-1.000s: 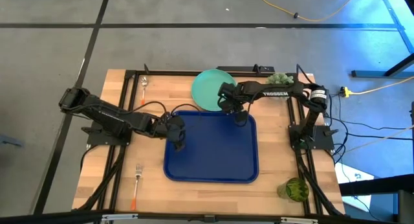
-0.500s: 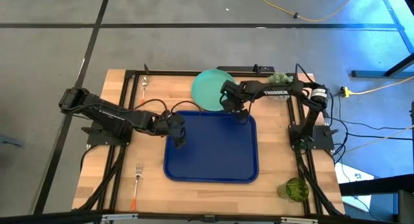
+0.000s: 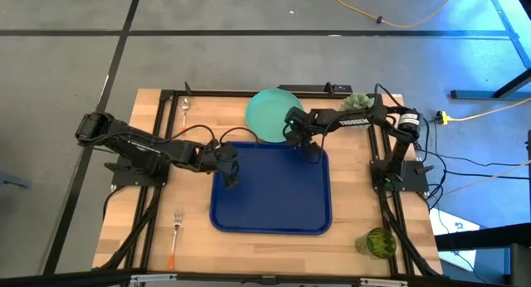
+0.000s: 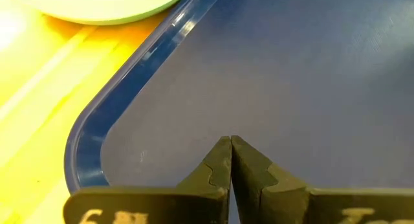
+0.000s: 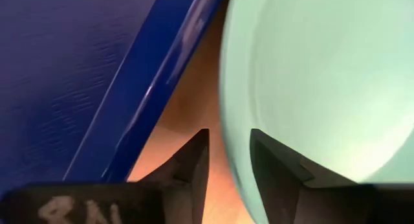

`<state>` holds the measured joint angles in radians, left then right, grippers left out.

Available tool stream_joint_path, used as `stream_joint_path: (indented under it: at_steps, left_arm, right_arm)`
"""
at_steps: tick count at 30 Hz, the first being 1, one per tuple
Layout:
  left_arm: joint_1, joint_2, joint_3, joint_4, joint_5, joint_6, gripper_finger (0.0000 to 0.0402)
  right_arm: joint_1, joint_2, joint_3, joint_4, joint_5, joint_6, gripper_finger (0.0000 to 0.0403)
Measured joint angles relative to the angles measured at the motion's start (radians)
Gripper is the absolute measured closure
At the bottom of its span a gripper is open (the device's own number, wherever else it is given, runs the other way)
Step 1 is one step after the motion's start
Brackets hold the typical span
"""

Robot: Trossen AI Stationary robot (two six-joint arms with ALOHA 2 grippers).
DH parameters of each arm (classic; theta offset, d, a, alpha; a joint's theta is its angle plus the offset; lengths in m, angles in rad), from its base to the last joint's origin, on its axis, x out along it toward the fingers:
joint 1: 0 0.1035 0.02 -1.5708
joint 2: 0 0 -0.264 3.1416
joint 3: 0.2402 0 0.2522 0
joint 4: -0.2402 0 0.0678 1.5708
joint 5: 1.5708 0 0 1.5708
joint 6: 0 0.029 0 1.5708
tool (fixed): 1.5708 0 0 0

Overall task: Pick and place plate/cup/fork/spoon on tray
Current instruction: Put the green plate on the blue tray

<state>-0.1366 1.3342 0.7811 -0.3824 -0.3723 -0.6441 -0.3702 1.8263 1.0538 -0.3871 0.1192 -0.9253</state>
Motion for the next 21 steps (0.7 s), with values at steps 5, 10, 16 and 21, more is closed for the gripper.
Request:
stream_joint_path:
  at_steps: [5, 10, 16, 21]
  left_arm:
    - [0.000, 0.000, 0.000, 0.000, 0.000, 0.000, 0.0401]
    - [0.000, 0.000, 0.000, 0.000, 0.000, -0.001, 0.0401]
    - [0.000, 0.000, 0.000, 0.001, 0.015, -0.001, 0.0401]
    - [0.000, 0.000, 0.000, 0.000, 0.017, 0.000, 0.0401]
  right_arm:
    - [0.000, 0.003, 0.000, 0.007, -0.008, 0.000, 0.0359]
    - [-0.001, 0.027, 0.002, 0.022, 0.010, 0.013, 0.0392]
    - [0.001, 0.030, 0.041, -0.012, 0.068, 0.087, 0.0394]
    - [0.013, 0.029, 0.150, -0.157, 0.064, 0.136, 0.0395]
